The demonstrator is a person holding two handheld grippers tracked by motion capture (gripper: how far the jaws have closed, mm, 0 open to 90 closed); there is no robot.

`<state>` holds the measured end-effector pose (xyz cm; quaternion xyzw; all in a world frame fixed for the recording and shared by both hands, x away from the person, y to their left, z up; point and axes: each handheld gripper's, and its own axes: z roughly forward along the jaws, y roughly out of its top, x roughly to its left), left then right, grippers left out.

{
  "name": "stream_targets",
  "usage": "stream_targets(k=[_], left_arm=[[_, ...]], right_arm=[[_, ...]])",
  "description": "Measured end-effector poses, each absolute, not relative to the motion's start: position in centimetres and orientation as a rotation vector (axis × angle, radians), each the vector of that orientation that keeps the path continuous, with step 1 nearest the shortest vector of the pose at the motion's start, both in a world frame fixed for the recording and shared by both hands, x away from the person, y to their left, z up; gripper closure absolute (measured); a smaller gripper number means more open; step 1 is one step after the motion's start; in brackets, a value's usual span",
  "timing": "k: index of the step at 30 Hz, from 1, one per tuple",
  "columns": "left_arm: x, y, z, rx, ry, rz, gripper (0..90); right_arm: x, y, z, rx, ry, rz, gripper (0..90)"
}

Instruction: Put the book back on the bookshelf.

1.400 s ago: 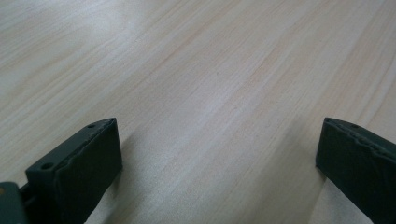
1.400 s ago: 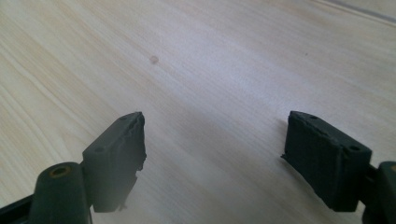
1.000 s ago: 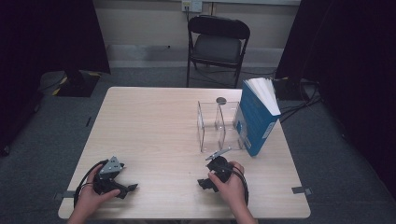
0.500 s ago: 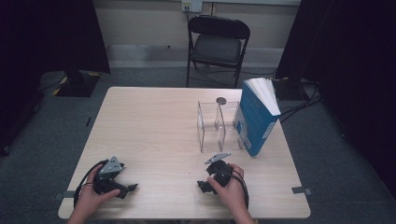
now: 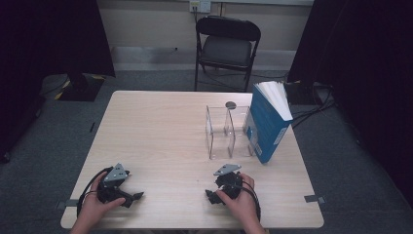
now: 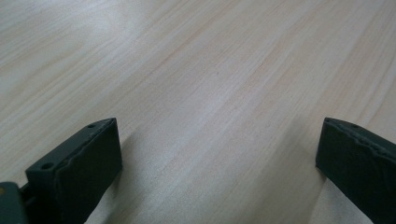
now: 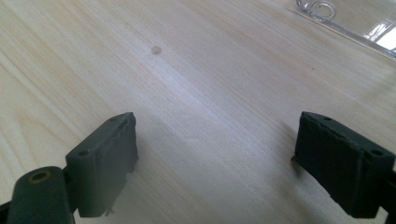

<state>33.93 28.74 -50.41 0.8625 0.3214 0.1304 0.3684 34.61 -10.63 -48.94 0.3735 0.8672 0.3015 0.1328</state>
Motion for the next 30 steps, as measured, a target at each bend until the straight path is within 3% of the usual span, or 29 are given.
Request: stream_targets(k=[30], left_arm=[[33.9,28.7,-50.4,2.207,0.830,0.329,0.0]], right_arm=[[33.8,-11.1,-50.1,1.064,2.381,1.028,12.2]])
